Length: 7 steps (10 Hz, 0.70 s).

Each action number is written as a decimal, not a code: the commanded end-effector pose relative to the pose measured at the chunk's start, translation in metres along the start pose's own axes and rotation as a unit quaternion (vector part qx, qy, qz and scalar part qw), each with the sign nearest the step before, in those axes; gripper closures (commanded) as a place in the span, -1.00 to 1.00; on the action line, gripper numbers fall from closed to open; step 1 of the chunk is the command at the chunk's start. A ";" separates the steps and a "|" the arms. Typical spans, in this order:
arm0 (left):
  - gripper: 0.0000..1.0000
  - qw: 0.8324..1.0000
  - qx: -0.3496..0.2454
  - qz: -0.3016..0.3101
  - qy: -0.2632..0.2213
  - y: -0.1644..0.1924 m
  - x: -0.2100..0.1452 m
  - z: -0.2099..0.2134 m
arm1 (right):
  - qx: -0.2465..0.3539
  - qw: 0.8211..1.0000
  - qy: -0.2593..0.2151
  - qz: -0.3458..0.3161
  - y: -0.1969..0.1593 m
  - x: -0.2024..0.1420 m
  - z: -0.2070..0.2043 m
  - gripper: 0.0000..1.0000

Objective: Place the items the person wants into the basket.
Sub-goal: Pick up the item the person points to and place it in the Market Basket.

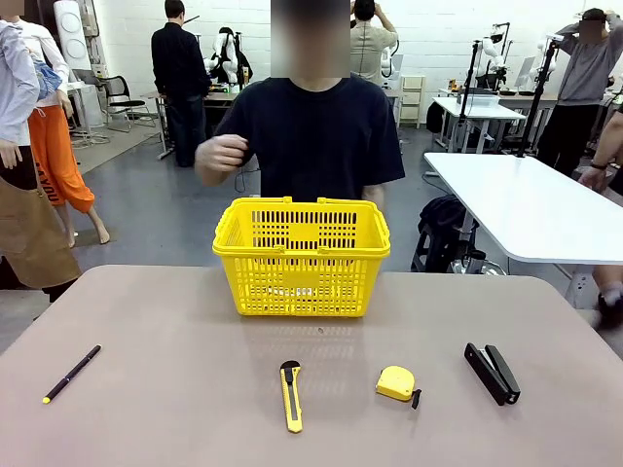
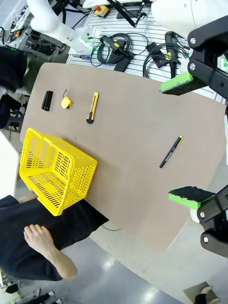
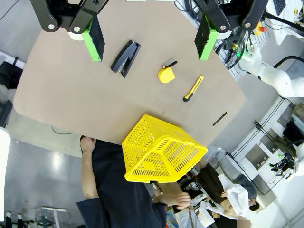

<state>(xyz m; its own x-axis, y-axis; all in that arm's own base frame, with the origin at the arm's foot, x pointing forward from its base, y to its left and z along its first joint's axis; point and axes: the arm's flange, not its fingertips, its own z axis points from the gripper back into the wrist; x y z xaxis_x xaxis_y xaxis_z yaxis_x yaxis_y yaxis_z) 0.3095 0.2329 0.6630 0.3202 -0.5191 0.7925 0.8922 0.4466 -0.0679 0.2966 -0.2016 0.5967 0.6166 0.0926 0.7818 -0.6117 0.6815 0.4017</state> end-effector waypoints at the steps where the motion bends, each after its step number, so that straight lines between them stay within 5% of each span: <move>1: -1.00 1.000 -0.003 -0.004 -0.005 0.000 0.000 0.001 | 0.008 1.000 -0.010 0.009 -0.001 0.001 -0.001 -1.00; 7: -1.00 1.000 -0.003 -0.004 -0.005 0.000 0.000 0.001 | 0.008 1.000 -0.010 0.009 -0.001 0.001 -0.001 -1.00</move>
<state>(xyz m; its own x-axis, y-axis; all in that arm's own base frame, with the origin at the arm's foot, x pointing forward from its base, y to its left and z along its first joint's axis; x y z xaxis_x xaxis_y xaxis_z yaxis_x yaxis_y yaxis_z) 0.3096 0.2330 0.6629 0.3204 -0.5191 0.7924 0.8921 0.4466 -0.0683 0.2966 -0.2016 0.5967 0.6165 0.0927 0.7819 -0.6118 0.6815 0.4016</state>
